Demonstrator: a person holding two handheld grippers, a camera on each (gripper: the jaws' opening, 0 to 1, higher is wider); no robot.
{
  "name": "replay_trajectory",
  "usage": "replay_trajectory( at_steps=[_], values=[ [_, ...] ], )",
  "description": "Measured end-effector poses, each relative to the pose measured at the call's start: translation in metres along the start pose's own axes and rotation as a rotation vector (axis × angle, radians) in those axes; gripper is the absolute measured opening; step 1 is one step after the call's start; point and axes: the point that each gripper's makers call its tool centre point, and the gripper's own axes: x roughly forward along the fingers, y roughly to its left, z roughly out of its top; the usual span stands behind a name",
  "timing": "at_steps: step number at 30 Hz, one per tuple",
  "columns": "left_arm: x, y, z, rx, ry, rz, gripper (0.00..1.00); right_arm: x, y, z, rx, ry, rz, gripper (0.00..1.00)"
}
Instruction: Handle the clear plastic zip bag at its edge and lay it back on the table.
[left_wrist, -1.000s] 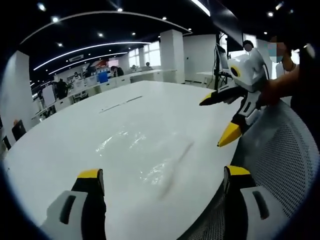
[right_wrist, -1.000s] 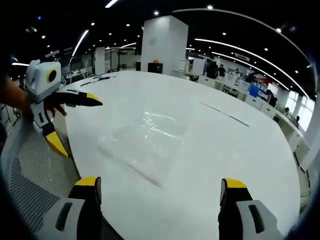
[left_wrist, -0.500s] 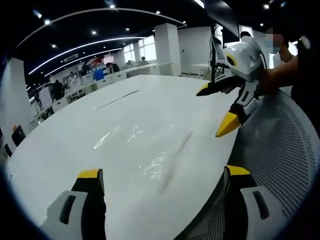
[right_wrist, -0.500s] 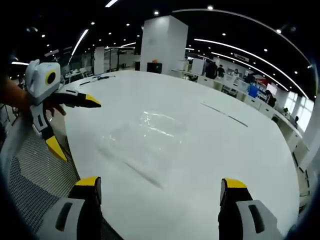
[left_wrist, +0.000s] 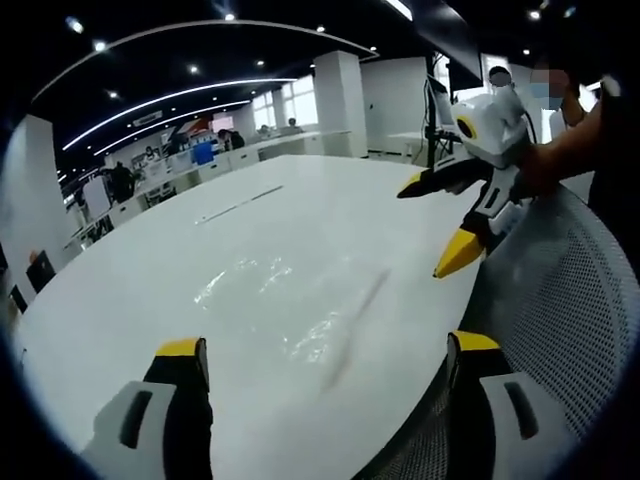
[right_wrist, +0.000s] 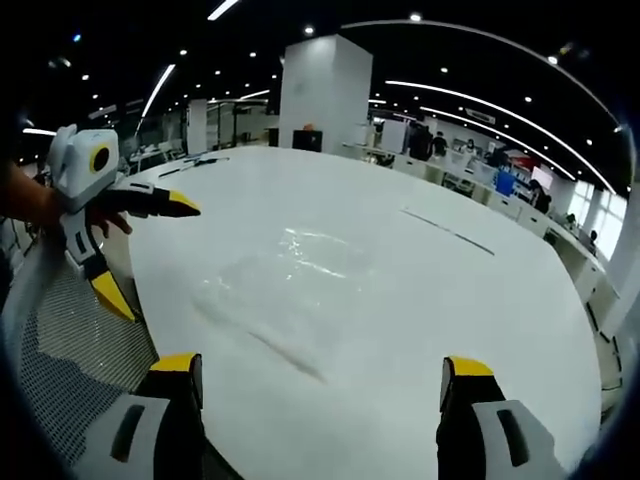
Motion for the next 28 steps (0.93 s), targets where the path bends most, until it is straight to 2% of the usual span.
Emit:
replay_trajectory(
  at_steps=[6,12,28],
  values=[
    [0.0,-0.008,0.0,0.018,-0.005,-0.036,0.99,0.002,-0.005,-0.005,0.032,0.003,-0.01,1.0],
    [0.0,-0.003,-0.003,0.003,0.007,-0.03,0.99,0.003,-0.01,-0.009,0.045,0.012,-0.027,1.0],
    [-0.001,-0.006,-0.001,0.007,0.006,-0.025,0.99,0.005,-0.006,-0.01,0.002,0.022,-0.022,0.99]
  ],
)
